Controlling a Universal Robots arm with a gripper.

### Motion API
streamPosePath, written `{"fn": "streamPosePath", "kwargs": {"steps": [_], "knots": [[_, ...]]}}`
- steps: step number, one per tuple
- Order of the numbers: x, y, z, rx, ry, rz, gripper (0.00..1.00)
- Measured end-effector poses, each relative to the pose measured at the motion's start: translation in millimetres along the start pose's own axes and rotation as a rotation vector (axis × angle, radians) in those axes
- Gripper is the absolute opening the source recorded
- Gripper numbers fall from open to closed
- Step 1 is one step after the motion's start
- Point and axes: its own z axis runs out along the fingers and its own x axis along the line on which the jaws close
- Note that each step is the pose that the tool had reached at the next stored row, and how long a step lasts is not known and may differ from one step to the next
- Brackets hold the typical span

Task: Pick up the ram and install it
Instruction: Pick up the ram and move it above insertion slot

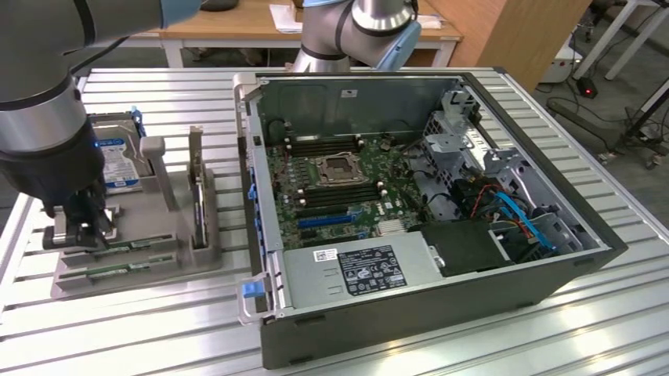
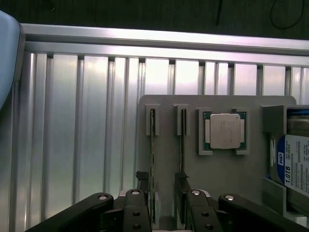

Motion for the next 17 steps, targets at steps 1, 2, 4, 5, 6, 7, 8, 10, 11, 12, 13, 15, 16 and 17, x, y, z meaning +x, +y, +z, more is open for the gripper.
{"fn": "streamPosePath", "kwargs": {"steps": [1, 2, 4, 5, 6, 7, 8, 10, 11, 12, 13, 15, 16, 17], "knots": [[0.0, 0.0, 0.5, -0.0001, 0.0001, 0.000, 0.35], [0.0, -0.1, 1.0, -0.0001, 0.0001, 0.000, 0.35], [0.0, -0.1, 2.0, -0.0001, 0.0000, 0.000, 0.35], [0.1, -0.2, 2.5, -0.0001, 0.0000, 0.000, 0.35], [0.1, -0.2, 3.0, 0.0000, 0.0001, 0.000, 0.35], [0.1, -0.2, 3.5, 0.0000, 0.0000, 0.000, 0.35], [0.1, -0.2, 3.9, 0.0000, 0.0000, 0.000, 0.35], [0.1, -0.3, 4.8, 0.0000, 0.0000, 0.000, 0.35], [0.1, -0.3, 5.2, 0.0000, 0.0000, 0.000, 0.35], [0.1, -0.3, 5.6, -0.0001, 0.0001, 0.000, 0.35], [0.1, -0.4, 6.0, -0.0001, 0.0001, 0.000, 0.35], [0.2, -0.4, 6.8, -0.0001, 0.0000, 0.000, 0.35], [0.2, -0.5, 7.3, 0.0000, 0.0000, 0.000, 0.35], [0.2, -0.5, 7.9, 0.0001, 0.0000, 0.000, 0.35]]}}
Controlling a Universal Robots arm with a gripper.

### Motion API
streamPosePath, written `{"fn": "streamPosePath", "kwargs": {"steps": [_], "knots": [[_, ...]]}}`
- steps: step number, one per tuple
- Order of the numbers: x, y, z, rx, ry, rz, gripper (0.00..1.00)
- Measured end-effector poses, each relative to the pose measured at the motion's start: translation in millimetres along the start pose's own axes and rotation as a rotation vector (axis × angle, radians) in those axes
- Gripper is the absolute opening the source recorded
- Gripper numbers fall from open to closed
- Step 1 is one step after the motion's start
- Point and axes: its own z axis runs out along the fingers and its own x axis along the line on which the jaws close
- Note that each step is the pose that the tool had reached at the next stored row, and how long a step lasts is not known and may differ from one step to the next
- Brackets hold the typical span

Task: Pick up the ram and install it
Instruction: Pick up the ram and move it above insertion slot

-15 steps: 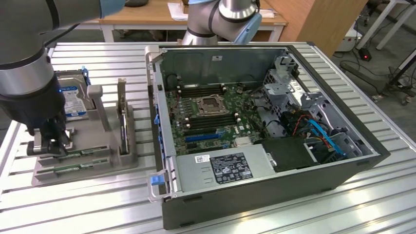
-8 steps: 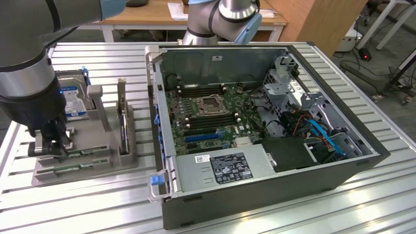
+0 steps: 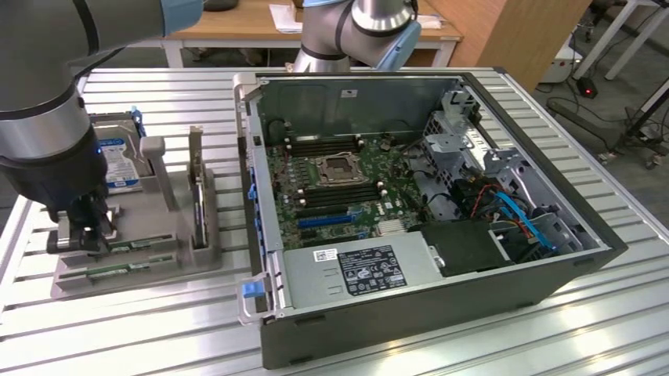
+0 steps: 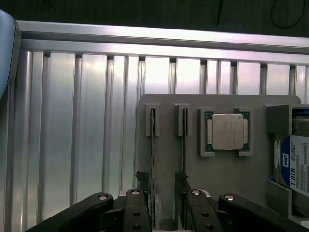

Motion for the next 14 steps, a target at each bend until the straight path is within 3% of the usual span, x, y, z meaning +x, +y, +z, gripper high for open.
{"fn": "streamPosePath", "kwargs": {"steps": [14], "knots": [[0.2, -0.4, 7.2, -0.0001, 0.0001, 0.000, 0.35]]}}
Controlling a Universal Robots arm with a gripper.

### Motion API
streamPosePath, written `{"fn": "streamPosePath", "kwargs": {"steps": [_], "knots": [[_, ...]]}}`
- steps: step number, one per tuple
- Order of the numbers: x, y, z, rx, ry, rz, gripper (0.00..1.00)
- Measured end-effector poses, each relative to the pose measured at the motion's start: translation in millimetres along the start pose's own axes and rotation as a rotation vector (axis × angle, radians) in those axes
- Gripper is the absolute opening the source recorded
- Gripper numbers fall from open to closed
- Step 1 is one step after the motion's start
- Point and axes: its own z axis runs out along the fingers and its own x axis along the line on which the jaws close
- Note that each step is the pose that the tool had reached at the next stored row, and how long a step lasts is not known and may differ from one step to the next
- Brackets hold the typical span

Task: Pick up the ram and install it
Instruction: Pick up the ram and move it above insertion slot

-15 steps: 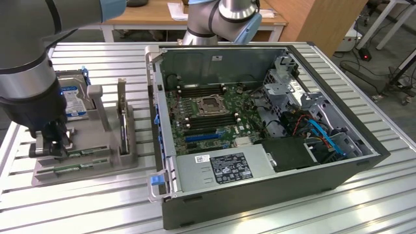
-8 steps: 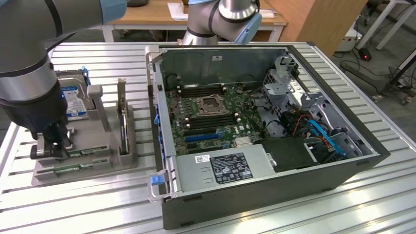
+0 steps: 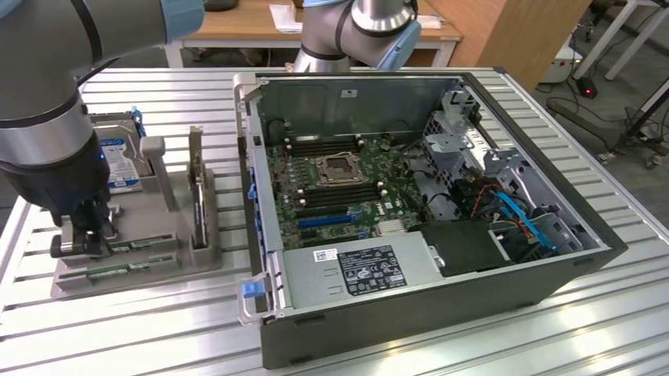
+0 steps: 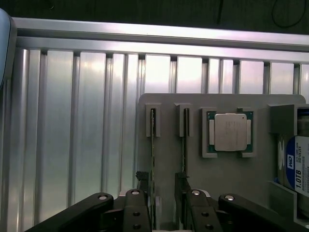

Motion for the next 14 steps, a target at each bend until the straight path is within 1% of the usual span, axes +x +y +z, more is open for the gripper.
{"fn": "streamPosePath", "kwargs": {"steps": [14], "knots": [[0.2, -0.3, 4.6, 0.0001, -0.0001, 0.000, 0.35]]}}
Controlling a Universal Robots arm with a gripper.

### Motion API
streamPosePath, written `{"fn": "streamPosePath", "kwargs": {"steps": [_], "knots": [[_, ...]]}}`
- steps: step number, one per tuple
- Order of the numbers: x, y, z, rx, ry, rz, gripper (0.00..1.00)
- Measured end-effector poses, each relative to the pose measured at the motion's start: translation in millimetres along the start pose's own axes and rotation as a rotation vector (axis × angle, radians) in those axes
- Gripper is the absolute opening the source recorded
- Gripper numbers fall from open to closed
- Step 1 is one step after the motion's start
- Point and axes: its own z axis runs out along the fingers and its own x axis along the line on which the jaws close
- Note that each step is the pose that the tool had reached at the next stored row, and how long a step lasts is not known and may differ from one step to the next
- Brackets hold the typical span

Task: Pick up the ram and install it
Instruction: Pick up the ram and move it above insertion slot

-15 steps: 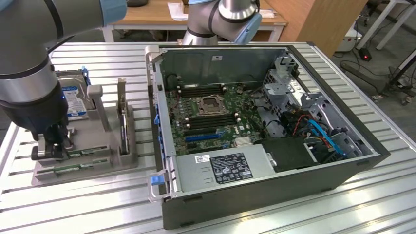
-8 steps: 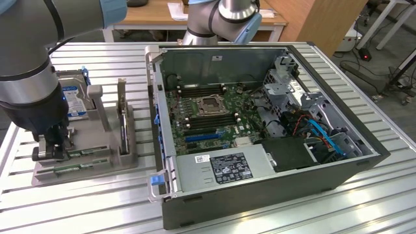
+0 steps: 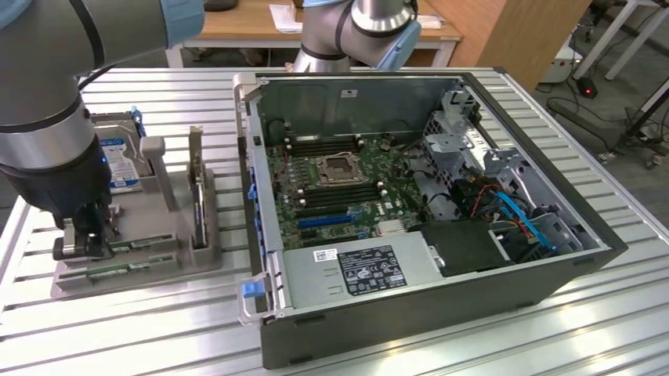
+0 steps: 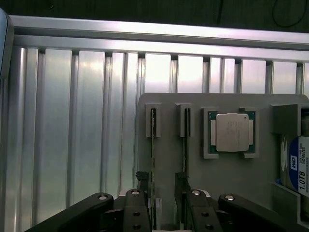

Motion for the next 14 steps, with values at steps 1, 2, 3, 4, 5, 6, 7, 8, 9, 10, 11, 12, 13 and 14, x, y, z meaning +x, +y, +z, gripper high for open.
{"fn": "streamPosePath", "kwargs": {"steps": [1, 2, 3, 4, 5, 6, 7, 8, 9, 10, 11, 12, 13, 14], "knots": [[0.0, 0.0, 0.3, 0.0000, 0.0001, 0.000, 0.35], [0.1, 0.0, 0.7, -0.0001, 0.0001, 0.000, 0.35], [0.1, -0.1, 1.0, 0.0000, 0.0001, 0.000, 0.35], [0.1, -0.1, 1.3, 0.0000, 0.0001, 0.000, 0.35], [0.1, -0.1, 1.7, 0.0000, 0.0000, 0.000, 0.35], [0.1, -0.1, 2.2, 0.0000, 0.0000, 0.000, 0.35], [0.2, -0.1, 2.6, 0.0000, 0.0001, 0.000, 0.35], [0.2, -0.2, 3.1, 0.0000, 0.0000, 0.000, 0.35], [0.2, -0.2, 3.5, 0.0000, 0.0000, 0.000, 0.35], [0.3, -0.2, 3.6, -0.0001, 0.0001, 0.000, 0.35], [0.3, -0.2, 3.5, -0.0002, 0.0002, 0.000, 0.35], [0.3, -0.2, 3.6, -0.0002, 0.0001, 0.000, 0.35], [0.3, -0.2, 3.6, -0.0002, 0.0002, 0.000, 0.35], [0.3, -0.2, 3.6, -0.0001, 0.0000, 0.000, 0.35]]}}
